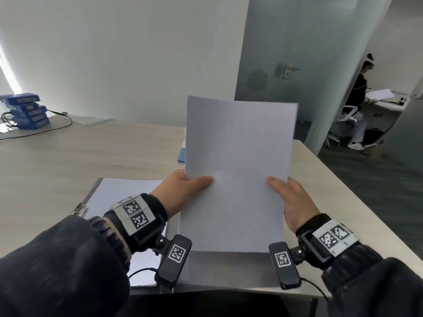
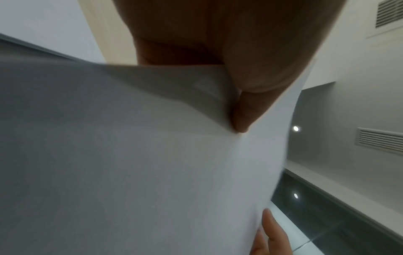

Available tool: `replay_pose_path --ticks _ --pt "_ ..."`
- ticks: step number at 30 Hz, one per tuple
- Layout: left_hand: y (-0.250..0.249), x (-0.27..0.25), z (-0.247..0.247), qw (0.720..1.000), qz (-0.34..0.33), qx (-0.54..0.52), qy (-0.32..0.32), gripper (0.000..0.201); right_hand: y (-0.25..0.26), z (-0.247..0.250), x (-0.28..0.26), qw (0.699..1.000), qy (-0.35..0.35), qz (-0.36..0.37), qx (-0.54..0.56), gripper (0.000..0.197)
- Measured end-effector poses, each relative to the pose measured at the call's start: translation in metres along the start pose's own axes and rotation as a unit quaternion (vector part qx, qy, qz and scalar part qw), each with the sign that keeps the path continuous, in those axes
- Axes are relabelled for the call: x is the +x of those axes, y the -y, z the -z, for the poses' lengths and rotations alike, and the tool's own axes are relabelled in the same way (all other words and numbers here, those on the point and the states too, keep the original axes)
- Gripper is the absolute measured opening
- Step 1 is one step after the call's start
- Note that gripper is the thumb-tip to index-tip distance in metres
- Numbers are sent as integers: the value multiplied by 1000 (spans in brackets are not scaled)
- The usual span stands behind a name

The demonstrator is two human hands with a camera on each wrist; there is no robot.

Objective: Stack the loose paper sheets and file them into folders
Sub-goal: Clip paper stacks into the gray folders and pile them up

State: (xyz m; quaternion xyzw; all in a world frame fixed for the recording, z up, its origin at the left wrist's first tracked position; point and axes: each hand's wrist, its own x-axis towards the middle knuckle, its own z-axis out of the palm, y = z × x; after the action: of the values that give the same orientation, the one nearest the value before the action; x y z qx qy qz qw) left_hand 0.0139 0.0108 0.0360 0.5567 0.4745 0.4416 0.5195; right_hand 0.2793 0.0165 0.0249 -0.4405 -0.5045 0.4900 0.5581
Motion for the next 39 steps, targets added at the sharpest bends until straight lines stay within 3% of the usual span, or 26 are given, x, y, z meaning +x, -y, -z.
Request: replay_pose_path --ticks 3,7,10,13,18,24,31,39 --pt "3 -1 1 997 77 16 20 47 10 10 12 999 -13 -14 -46 16" --pt "21 -9 -1 977 180 96 63 22 -15 27 21 975 10 -124 -185 18" --pt "29 -4 4 969 210 119 47 18 -40 33 16 958 26 -206 -200 18" --pt "35 8 12 965 217 148 12 17 -51 30 11 947 53 -236 -214 12" --pt "39 22 15 947 265 179 7 19 -52 25 22 939 43 -234 -248 17" --pt "44 32 20 946 297 129 0 24 -63 24 44 928 5 -232 -293 11" --pt "42 48 23 947 301 110 -2 25 -60 16 60 918 -8 -200 -344 11" --pt "48 53 27 960 254 108 -53 19 -57 12 70 919 0 -189 -346 37"
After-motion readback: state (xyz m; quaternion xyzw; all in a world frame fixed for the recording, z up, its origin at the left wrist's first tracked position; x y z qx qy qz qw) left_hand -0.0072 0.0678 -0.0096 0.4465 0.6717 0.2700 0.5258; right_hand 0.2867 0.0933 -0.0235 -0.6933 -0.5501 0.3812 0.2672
